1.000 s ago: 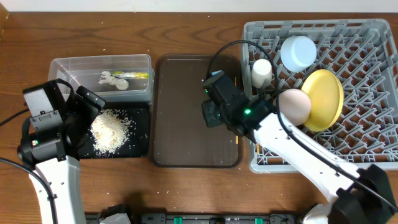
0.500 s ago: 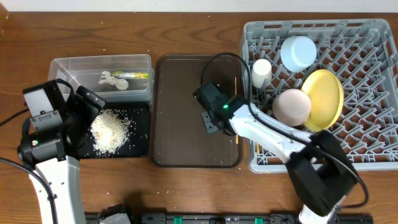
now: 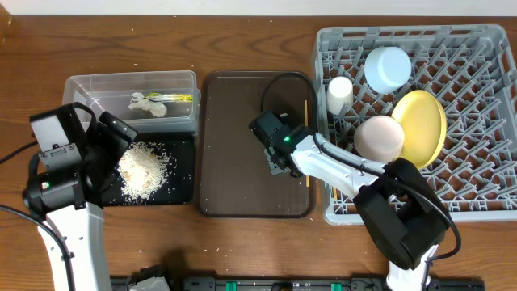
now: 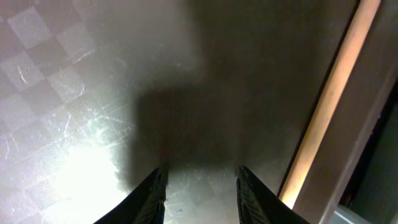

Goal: Sort waste into correct bins and load items into the dishwasher rack
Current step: 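Move the right gripper back over the remaining chopstick on the tray, then grasp the second chopstick with the right gripper and lift it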

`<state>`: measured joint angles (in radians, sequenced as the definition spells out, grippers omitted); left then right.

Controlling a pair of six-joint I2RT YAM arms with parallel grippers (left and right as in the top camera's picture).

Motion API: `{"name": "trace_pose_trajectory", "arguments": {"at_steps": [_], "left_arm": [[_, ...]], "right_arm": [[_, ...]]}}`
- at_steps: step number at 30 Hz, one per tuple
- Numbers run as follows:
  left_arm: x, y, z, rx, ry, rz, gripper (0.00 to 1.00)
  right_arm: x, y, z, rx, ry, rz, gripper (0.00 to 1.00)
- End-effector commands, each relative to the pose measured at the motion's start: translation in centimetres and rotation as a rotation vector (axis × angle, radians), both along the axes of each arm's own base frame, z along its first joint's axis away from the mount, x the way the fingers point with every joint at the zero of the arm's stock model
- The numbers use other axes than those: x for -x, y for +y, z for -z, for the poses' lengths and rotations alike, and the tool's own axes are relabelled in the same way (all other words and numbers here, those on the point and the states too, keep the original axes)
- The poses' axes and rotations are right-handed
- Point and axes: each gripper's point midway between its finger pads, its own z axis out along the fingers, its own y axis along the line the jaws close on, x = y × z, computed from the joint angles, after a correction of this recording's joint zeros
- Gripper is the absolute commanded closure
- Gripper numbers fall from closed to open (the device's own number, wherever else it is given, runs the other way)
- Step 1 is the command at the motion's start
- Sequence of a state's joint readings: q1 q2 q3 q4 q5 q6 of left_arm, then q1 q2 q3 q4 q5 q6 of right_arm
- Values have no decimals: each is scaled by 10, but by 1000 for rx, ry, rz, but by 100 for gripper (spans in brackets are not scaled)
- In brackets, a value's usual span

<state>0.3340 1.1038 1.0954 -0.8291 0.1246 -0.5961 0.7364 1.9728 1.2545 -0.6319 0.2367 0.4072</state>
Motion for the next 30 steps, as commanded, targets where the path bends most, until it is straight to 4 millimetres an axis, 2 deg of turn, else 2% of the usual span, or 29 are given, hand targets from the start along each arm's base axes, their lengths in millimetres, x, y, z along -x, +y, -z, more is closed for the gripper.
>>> {"name": "trace_pose_trajectory", "arguments": {"at_steps": [1, 9, 18, 25, 30], "left_arm": [[-1, 3, -5, -8, -11, -9, 6], [-1, 3, -5, -8, -11, -9, 6], [-1, 3, -5, -8, -11, -9, 6], [-1, 3, -5, -8, -11, -9, 6], [-1, 3, -5, -8, -11, -9, 6]], "right_arm": [[-2, -1, 0, 30, -13, -11, 63], [-6, -14, 1, 36, -2, 36, 62], [-16, -38, 2, 31, 15, 142, 61], [-20, -40, 1, 29, 3, 151, 62], [-33, -36, -13, 32, -42, 154, 59]]}}
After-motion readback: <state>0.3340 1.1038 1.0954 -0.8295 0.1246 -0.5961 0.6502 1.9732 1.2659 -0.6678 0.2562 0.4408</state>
